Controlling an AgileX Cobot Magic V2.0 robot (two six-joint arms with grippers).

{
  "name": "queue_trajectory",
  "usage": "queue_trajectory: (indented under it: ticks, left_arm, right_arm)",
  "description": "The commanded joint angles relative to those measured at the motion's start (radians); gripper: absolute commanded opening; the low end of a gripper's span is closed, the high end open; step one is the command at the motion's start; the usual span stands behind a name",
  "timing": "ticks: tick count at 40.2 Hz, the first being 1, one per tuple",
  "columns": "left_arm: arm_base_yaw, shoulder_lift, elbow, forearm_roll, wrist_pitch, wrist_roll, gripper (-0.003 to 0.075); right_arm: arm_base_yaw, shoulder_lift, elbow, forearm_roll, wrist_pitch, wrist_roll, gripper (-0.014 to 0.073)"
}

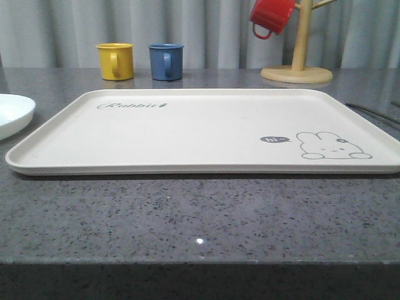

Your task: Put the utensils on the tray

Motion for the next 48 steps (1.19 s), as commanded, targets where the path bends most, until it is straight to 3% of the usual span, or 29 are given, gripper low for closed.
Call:
queue_trajectory:
  ticks: [1, 28, 40, 48]
  left_arm:
    - [0.003, -0.021, -0.005, -0.002, -0.087, -0.007, -0.0018]
    - [0.003, -0.021, -0.005, -0.002, -0.107, -0.007, -0.0018]
    - [0.003, -0.021, -0.030, 0.010, -0.442, 0.003, -0.0018]
    - [0.003, 0.051, -0.265, 0.020, -0.247, 0.003, -0.0018]
  right_arm:
    - [-0.007, -0.017, 0.000, 0.002, -0.078, -0.007, -0.0069]
    - [-0.007, -0.017, 0.000, 0.002, -0.080, -0.007, -0.0069]
    - [-0.007, -0.017, -0.062, 0.013, -0.159, -0.007, -0.0069]
    - [-0.007, 0.013, -0.316, 0.013, 0.051, -0.007, -0.0067]
